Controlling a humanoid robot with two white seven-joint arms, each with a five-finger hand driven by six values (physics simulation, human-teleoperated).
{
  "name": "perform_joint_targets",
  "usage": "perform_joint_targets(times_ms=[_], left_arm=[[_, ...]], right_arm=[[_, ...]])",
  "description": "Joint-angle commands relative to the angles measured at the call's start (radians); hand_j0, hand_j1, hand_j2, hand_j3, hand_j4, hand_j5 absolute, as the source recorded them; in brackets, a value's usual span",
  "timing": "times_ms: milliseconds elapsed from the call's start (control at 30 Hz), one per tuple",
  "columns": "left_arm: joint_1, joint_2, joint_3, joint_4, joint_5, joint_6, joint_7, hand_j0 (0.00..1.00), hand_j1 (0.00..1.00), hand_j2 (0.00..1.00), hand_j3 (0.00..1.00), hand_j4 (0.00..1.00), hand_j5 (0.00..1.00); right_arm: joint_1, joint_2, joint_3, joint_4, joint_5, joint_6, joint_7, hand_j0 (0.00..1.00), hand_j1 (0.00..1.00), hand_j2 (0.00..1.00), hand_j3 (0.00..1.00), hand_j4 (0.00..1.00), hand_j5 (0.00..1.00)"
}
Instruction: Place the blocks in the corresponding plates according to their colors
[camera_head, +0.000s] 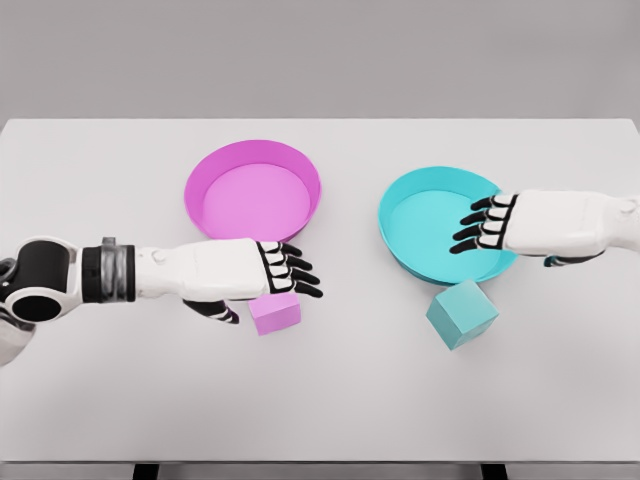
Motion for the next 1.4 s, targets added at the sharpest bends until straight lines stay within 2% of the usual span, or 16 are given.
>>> perform_joint_targets(times_ms=[0,333,433,533,800,933,1200,1300,1367], left_arm=[[0.000,-0.002,0.000,0.002,-0.003,0.002,0.001,1.00,1.00,1.00,1.00,1.00,1.00],[-0.017,-0.035,-0.015,0.059,-0.020,0.002,-0.003,1.00,1.00,1.00,1.00,1.00,1.00],[-0.018,-0.043,-0.017,0.082,-0.024,0.002,-0.003,1.00,1.00,1.00,1.00,1.00,1.00],[-0.018,-0.054,-0.017,0.102,-0.057,0.002,-0.001,1.00,1.00,1.00,1.00,1.00,1.00],[-0.018,-0.061,-0.035,0.107,-0.079,0.003,0.001,1.00,1.00,1.00,1.00,1.00,1.00],[-0.018,-0.074,-0.038,0.107,-0.121,0.021,0.001,1.00,1.00,1.00,1.00,1.00,1.00],[-0.018,-0.086,-0.052,0.105,-0.144,0.046,0.005,1.00,1.00,1.00,1.00,1.00,1.00],[-0.018,-0.086,-0.054,0.105,-0.147,0.046,0.007,0.92,0.92,0.92,0.92,0.92,0.92],[-0.018,-0.086,-0.054,0.105,-0.165,0.043,0.007,0.75,0.75,0.75,0.75,0.75,0.75]], right_arm=[[0.000,-0.004,0.002,-0.024,-0.005,0.001,0.000,1.00,1.00,1.00,1.00,1.00,1.00],[0.035,0.026,0.002,-0.026,-0.005,0.001,-0.003,1.00,1.00,1.00,1.00,1.00,1.00],[0.054,0.069,0.002,-0.026,-0.005,0.001,-0.003,1.00,1.00,1.00,1.00,1.00,1.00],[0.060,0.063,0.002,-0.026,-0.005,0.001,-0.003,1.00,1.00,1.00,1.00,1.00,1.00],[0.061,0.065,0.000,-0.018,-0.004,0.001,0.008,1.00,1.00,1.00,1.00,1.00,1.00],[0.075,0.068,0.000,-0.017,0.001,0.001,0.010,1.00,1.00,1.00,1.00,1.00,1.00],[0.089,0.123,-0.001,0.037,0.012,0.001,0.014,1.00,1.00,1.00,1.00,1.00,1.00],[0.097,0.123,-0.001,0.039,0.029,0.001,0.014,1.00,1.00,1.00,1.00,1.00,1.00],[0.097,0.123,-0.001,0.043,0.033,0.001,0.014,1.00,1.00,1.00,1.00,1.00,1.00]])
